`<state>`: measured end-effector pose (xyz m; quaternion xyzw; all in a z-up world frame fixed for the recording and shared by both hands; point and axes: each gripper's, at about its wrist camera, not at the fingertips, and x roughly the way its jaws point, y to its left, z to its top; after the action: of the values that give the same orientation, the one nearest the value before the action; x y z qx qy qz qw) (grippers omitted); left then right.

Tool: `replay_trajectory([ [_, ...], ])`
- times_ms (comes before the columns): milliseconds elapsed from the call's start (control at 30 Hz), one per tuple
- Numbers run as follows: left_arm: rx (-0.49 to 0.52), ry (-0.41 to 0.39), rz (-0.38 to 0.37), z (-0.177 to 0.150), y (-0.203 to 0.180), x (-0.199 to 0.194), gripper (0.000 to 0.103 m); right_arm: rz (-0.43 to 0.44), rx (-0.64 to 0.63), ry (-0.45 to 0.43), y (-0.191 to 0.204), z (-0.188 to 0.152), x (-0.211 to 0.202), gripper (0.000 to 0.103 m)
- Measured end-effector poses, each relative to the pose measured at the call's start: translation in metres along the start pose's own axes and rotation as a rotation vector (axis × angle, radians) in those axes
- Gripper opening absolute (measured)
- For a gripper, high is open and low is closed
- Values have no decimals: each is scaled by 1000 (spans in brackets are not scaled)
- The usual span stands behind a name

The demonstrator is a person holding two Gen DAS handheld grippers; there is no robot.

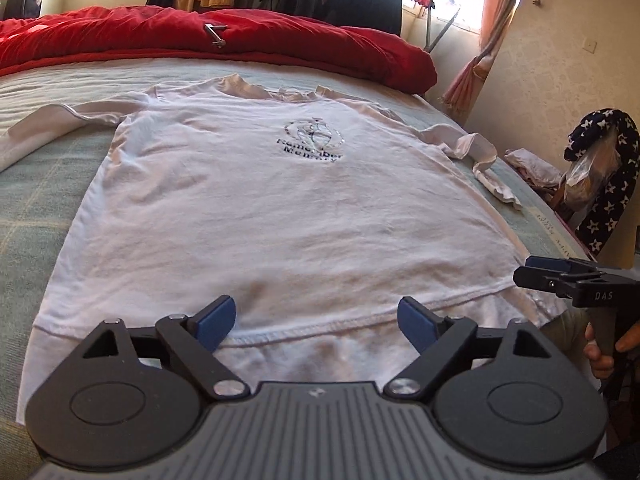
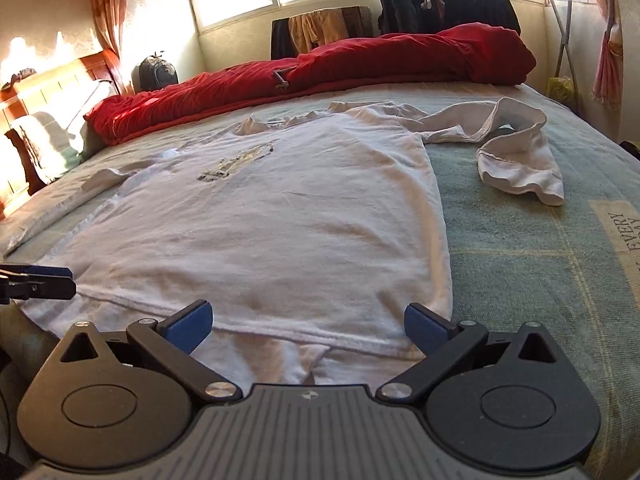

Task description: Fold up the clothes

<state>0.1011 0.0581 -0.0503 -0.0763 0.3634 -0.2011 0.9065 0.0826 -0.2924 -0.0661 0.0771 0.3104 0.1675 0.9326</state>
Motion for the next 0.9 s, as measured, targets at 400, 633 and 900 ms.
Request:
replay_trajectory([
  [400,-288,43,-152,143,109,116,94,305,227,102,-33,139,152,103],
  [633,-373,-82,33,137,176,130,94,224,262,73,-78,145,189,103],
  [900,-284,-28,141,158,176,132,94,81,240,36,-114,152,184,102],
])
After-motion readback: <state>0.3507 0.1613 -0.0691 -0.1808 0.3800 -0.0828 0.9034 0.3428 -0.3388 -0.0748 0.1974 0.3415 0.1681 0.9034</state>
